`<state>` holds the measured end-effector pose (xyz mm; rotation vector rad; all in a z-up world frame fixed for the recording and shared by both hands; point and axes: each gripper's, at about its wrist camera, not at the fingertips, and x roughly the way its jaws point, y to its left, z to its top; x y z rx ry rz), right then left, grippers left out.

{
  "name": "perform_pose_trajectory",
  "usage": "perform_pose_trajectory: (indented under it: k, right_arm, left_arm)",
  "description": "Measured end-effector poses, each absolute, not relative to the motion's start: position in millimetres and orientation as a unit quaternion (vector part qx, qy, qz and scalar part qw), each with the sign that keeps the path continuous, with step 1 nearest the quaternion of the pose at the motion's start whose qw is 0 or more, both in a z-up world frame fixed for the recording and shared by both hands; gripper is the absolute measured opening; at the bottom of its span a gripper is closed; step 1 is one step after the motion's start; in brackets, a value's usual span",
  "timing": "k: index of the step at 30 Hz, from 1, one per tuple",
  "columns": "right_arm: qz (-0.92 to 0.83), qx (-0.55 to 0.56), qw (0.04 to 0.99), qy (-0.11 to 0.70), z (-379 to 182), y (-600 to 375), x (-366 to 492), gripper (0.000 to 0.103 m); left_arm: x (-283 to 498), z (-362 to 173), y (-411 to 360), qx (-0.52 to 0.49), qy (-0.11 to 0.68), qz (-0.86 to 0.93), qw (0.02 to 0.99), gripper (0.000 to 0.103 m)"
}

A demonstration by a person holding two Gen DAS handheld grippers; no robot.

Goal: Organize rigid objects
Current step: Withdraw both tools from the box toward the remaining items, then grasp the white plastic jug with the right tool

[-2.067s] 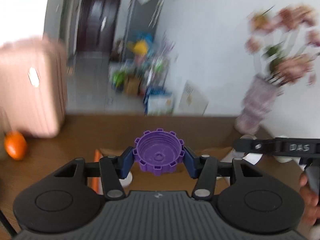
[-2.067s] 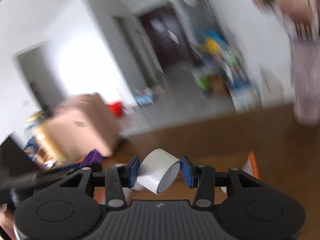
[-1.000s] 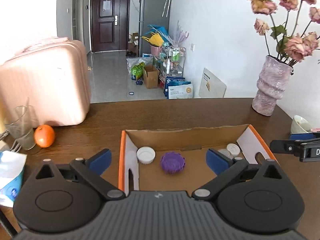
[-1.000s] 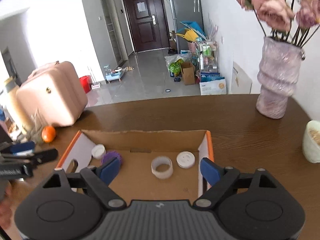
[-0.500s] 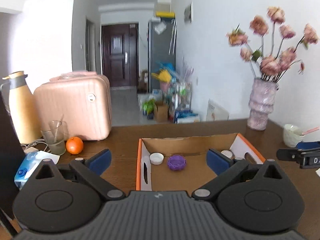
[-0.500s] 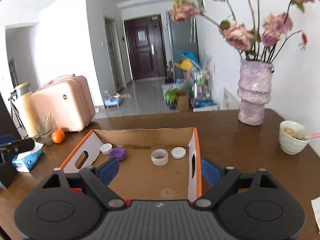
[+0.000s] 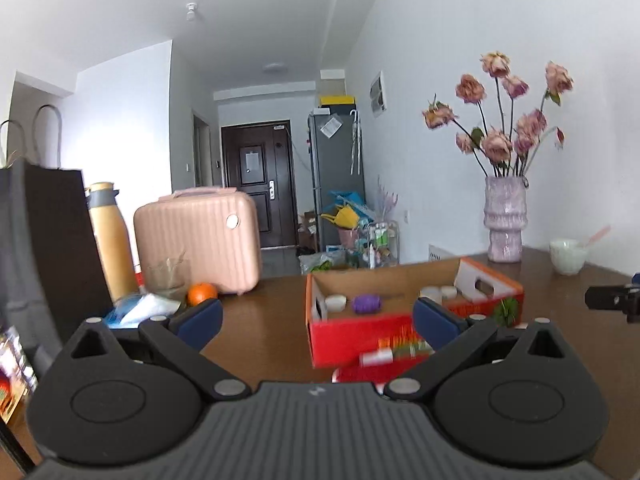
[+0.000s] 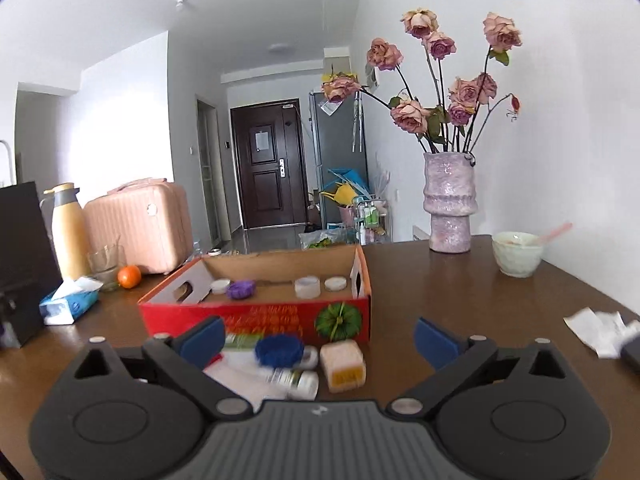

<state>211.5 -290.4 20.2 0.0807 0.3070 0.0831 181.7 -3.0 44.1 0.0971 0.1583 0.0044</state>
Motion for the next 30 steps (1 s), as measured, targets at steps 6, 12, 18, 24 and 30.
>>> perform_pose_trajectory:
  k: [6, 12, 18, 24, 30]
  right_arm:
    - [0.051, -0.007, 0.989, 0.138, 4.2, -274.5, 155.6, 0.102]
    - [0.071, -0.015, 0.988, 0.137, -3.5, -271.1, 131.6, 0.102]
    - [0.062, -0.005, 0.989, 0.134, -4.1, -275.8, 126.0, 0.102]
    - [0.059, 0.009, 0.987, 0.149, -9.0, -281.2, 137.9, 0.102]
    - [0.088, 0.05, 0.975, 0.198, -16.8, -283.2, 169.6, 0.078]
  left_arm:
    - [136.5, 14.6, -0.4, 0.053, 0.094, -0.003, 0.994, 0.103]
    - [110.1, 6.5, 2.3, 0.031, 0.094, 0.002, 0.995, 0.103]
    - [104.3, 9.5, -3.7, 0.029, 0.083, 0.0, 0.996, 0.103]
    - [118.6, 5.8, -10.6, 0.032, 0.102, -0.019, 0.994, 0.103]
    - [161.0, 0.6, -22.0, 0.027, 0.142, -0.066, 0.987, 0.101]
